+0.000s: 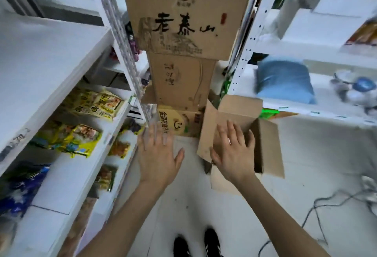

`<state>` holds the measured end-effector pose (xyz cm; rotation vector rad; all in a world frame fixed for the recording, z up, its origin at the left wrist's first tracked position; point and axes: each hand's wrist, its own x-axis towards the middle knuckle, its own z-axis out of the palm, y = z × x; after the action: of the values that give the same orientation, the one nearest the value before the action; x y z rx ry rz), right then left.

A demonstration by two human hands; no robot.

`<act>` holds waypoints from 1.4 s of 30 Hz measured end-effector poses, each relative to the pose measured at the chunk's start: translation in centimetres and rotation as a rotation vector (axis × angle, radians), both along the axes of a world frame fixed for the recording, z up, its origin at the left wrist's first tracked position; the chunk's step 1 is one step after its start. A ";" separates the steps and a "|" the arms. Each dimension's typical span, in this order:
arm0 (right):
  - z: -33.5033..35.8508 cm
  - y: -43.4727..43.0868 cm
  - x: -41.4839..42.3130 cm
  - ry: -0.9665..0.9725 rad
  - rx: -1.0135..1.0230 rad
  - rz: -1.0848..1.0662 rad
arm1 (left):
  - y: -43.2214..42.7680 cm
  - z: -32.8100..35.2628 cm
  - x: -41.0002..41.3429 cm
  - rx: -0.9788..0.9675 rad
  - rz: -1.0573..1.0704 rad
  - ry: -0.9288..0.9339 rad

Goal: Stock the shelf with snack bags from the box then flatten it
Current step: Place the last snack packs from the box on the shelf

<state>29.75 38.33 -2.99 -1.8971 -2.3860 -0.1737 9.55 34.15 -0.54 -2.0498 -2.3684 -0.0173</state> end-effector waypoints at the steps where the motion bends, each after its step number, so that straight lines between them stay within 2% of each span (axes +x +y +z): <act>1: -0.3 -0.7 1.4 0.010 -0.014 -0.040 | 0.2 -0.4 1.2 -0.010 -0.026 -0.017; 13: -5.8 -5.3 13.8 0.030 -0.143 -0.392 | 3.7 -6.2 13.4 -0.132 -0.305 -0.063; 24: -12.8 -0.2 21.0 0.069 -0.355 -0.571 | 10.6 -13.6 23.1 -0.273 -0.423 -0.076; 33: -24.2 9.3 24.6 0.241 -0.507 -0.585 | 21.0 -26.7 27.5 -0.398 -0.330 -0.083; 42: -42.9 17.2 24.8 0.387 -0.674 -0.751 | 30.6 -44.4 28.5 -0.466 -0.307 -0.074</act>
<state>54.54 55.58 -45.90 -2.6915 -1.4740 0.9668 38.08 64.78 -44.96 -2.6393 -2.2296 0.5102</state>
